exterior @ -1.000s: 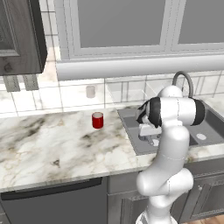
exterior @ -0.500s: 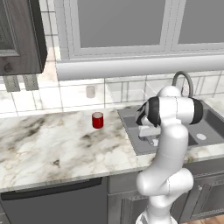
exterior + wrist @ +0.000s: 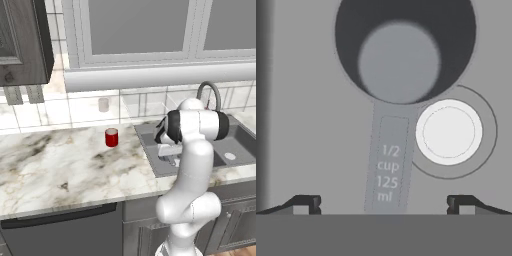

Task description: Move any existing items from the left basin to the right basin for drying. Then move the mug from the counter to the left basin of the sink for washing.

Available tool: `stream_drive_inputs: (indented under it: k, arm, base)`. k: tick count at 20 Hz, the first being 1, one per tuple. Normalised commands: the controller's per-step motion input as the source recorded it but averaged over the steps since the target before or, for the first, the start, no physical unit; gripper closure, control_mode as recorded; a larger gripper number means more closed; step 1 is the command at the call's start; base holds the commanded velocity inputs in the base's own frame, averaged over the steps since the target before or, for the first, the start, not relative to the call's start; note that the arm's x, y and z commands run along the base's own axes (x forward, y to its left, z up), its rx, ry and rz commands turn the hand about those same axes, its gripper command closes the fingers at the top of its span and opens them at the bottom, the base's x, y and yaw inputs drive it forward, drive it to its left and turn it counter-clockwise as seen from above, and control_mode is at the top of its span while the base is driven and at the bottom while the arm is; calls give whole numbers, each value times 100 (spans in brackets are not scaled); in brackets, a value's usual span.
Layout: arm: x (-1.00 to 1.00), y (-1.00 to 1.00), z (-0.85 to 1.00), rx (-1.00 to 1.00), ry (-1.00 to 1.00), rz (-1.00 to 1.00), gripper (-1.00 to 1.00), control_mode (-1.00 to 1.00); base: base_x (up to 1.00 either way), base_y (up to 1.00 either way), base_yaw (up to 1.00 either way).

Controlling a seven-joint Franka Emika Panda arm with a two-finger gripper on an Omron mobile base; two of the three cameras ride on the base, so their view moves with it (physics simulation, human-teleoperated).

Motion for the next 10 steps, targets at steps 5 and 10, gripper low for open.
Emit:
stream_drive_inputs:
  k: [5,10]
  arm:
    - [17,0,-6,0,0,0,-100,-100]
    - [7,0,-13,0,0,0,-100,-100]
  base:
    - [0,0,0]
    - [0,0,0]
